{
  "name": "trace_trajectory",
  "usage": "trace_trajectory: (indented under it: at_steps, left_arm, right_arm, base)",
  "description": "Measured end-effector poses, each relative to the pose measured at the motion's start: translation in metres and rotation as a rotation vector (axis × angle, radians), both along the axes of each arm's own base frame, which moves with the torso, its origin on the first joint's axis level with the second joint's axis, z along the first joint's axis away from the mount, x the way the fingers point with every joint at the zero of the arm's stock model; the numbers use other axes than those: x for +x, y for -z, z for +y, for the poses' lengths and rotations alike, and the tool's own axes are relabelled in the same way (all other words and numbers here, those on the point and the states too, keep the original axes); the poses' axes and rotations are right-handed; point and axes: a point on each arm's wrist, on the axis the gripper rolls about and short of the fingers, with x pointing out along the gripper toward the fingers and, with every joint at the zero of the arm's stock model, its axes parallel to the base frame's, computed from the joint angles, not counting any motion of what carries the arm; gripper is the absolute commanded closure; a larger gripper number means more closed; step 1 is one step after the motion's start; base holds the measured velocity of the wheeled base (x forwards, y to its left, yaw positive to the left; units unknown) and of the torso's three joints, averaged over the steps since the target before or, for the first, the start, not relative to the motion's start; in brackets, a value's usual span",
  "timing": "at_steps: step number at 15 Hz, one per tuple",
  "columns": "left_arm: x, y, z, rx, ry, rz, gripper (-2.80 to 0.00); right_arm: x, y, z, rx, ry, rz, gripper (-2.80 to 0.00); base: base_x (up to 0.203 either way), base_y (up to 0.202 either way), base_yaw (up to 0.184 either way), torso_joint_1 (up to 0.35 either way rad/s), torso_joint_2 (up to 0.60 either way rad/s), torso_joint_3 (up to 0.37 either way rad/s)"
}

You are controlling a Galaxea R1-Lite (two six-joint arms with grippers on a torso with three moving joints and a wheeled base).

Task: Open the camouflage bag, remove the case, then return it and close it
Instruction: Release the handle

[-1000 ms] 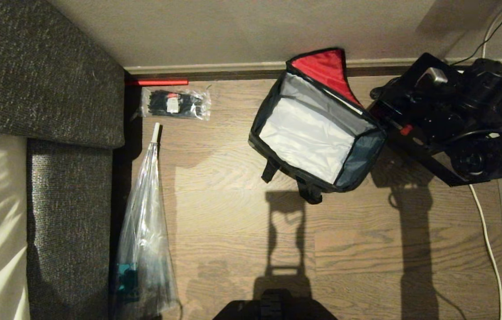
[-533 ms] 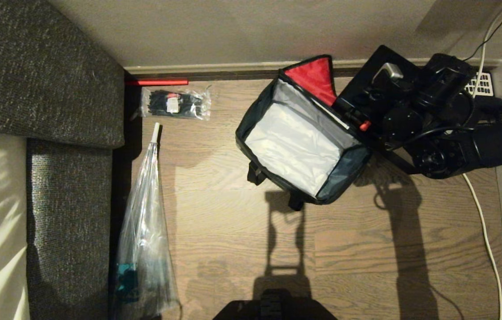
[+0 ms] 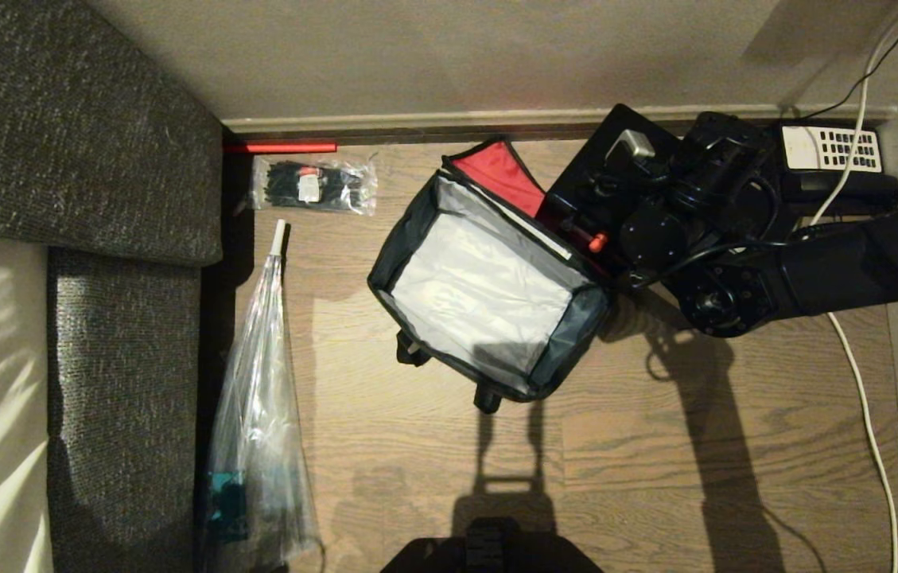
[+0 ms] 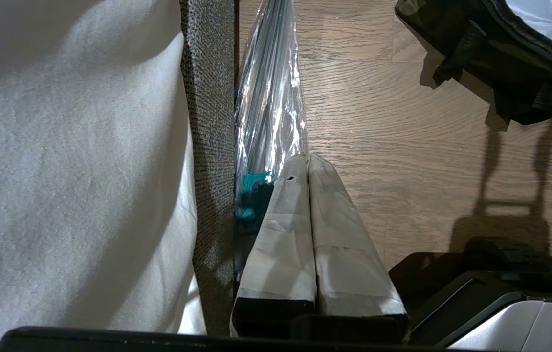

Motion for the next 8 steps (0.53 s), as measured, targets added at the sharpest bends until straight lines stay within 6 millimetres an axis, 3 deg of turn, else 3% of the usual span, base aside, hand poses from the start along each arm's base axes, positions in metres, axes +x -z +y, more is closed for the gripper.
trace_trajectory:
  at_steps: [8]
  left_arm:
    - [0.0, 0.0, 0.0, -0.001, 0.0, 0.0, 0.0]
  right_arm:
    - [0.028, 0.011, -0.057, 0.044, 0.144, -0.028, 0.0]
  base:
    - [0.0, 0.0, 0.0, 0.0, 0.0, 0.0]
